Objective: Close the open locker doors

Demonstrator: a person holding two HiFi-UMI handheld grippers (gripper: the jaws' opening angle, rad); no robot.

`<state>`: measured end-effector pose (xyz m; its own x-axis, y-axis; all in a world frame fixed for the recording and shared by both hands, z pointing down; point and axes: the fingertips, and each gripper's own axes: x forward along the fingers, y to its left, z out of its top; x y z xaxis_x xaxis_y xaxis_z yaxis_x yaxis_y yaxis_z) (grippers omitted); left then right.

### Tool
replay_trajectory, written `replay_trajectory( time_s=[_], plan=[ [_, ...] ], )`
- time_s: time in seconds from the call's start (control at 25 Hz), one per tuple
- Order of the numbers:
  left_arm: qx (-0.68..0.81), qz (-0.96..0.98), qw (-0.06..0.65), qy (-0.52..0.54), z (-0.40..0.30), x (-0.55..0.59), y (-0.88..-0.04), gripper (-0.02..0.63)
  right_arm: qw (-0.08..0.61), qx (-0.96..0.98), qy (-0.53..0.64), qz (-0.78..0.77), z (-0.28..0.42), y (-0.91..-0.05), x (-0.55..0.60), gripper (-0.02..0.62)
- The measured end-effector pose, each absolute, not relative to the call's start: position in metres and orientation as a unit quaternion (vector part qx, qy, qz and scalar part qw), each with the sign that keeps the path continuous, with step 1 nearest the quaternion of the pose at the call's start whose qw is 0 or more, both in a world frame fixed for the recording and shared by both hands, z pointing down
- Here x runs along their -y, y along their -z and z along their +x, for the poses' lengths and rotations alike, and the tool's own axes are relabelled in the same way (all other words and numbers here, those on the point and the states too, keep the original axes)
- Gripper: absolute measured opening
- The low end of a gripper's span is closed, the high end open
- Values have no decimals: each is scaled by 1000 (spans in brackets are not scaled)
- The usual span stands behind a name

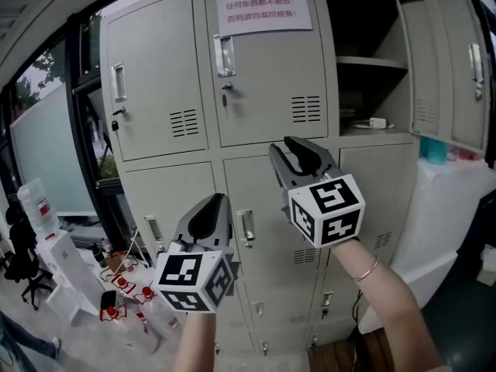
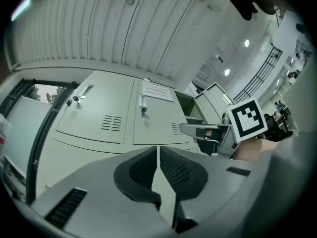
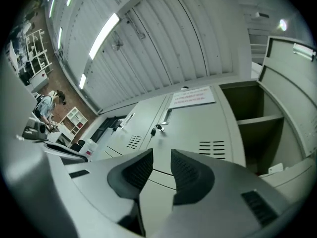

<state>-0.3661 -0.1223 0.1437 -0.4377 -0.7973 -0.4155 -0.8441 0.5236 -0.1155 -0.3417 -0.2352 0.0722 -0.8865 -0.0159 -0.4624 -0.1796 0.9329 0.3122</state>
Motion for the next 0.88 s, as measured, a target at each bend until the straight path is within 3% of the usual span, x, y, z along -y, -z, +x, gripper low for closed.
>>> replay_trajectory(
  time_s=[0.44,0.88],
  plan=[
    [-736,-634,213,-105,-298,239,-132,23,228,-929,-145,-253,-185,-86,370,101],
    [-619,-753,189,-121,-215,333,-138,23,235,-845,-60,-477,23,-124,483,101]
  ],
)
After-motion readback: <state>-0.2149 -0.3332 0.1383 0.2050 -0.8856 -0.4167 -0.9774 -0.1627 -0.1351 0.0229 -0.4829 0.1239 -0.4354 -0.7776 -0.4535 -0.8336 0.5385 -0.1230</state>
